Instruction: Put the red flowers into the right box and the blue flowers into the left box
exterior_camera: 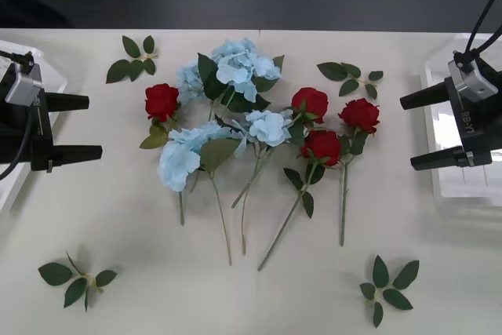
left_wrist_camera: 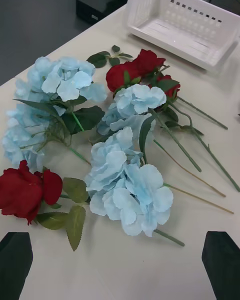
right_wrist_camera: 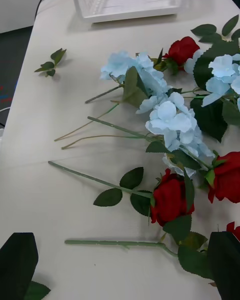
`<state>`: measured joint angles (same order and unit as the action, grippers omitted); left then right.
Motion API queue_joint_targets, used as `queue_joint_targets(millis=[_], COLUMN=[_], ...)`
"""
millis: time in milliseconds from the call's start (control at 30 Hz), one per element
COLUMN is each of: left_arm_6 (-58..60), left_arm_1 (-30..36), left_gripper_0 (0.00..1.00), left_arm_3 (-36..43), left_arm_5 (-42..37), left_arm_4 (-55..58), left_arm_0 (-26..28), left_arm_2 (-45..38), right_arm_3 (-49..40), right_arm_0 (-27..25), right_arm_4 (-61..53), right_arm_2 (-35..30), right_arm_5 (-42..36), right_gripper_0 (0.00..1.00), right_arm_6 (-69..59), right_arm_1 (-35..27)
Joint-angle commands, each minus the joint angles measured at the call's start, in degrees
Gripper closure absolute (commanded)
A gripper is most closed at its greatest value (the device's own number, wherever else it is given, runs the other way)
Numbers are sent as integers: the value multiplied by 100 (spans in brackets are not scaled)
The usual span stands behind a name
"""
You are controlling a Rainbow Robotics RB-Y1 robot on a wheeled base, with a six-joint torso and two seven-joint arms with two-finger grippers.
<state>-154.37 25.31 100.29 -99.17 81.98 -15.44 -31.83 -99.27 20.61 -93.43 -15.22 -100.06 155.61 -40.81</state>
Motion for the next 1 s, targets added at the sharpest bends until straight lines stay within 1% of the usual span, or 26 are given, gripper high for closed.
queue_joint_targets(millis=[33,200,367,400,433,667,900,1000], left_arm_6=[-63,-63,-63,-63,-63,-63,-58,636], left_arm_1=[141,141,141,141,9,35,26,26], left_gripper_0=[0,0,0,0,0,0,0,0], left_arm_3=[148,148,148,148,43,52,52,52], left_arm_5=[-23,-23,-23,-23,-41,117,715,873], left_arm_4=[46,46,46,46,-7,-200,-1229,-1519], left_arm_0=[-3,-3,-3,-3,190,190,190,190], left_arm_2=[-16,-16,-16,-16,1,186,696,783], right_arm_3=[-5,109,-75,-110,-137,-321,-374,-374], right_arm_0=[-259,-461,-443,-443,-435,-435,-443,-514], right_arm_4=[132,370,422,422,422,308,273,308], right_arm_2=[2,-280,-332,-324,-306,-174,-78,151], right_arm_5=[48,92,109,109,109,312,382,505], right_gripper_0=[0,0,0,0,0,0,0,0], right_arm_6=[-61,-61,-61,-61,-61,-61,-61,-681], right_arm_1=[143,539,530,521,486,161,-6,-76])
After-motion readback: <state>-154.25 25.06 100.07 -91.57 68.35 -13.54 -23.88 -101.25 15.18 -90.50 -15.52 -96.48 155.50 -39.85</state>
